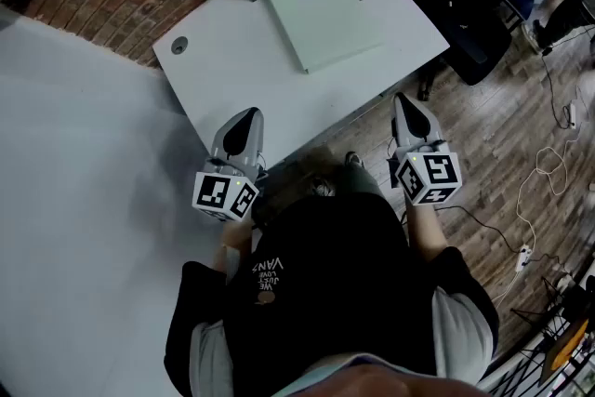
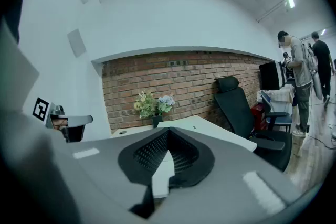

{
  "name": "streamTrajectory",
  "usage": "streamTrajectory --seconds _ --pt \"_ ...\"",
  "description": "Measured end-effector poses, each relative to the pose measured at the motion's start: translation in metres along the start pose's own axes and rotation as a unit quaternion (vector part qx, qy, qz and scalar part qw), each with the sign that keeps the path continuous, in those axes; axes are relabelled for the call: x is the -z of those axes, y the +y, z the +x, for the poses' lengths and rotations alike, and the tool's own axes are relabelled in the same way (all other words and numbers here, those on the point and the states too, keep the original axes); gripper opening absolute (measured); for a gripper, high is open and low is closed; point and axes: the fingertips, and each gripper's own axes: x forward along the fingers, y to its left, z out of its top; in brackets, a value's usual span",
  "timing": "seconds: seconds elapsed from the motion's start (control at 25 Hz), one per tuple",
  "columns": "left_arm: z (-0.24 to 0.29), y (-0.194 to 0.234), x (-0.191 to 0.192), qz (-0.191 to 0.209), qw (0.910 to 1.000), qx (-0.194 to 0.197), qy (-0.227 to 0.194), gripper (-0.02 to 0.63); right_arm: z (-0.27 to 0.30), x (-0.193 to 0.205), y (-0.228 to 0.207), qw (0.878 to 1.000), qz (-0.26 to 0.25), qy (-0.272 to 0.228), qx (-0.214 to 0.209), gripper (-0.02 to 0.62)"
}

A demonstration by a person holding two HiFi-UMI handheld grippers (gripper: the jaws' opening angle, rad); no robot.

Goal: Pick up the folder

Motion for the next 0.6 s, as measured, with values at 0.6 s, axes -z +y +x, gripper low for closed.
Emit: streamTrajectory --seconds 0.6 --pt "0.019 0.002 -0.008 -0.015 0.9998 -0.007 -0.011 0.0 0.015 -0.011 -0.002 1.0 0.007 -0.014 -0.026 -0.002"
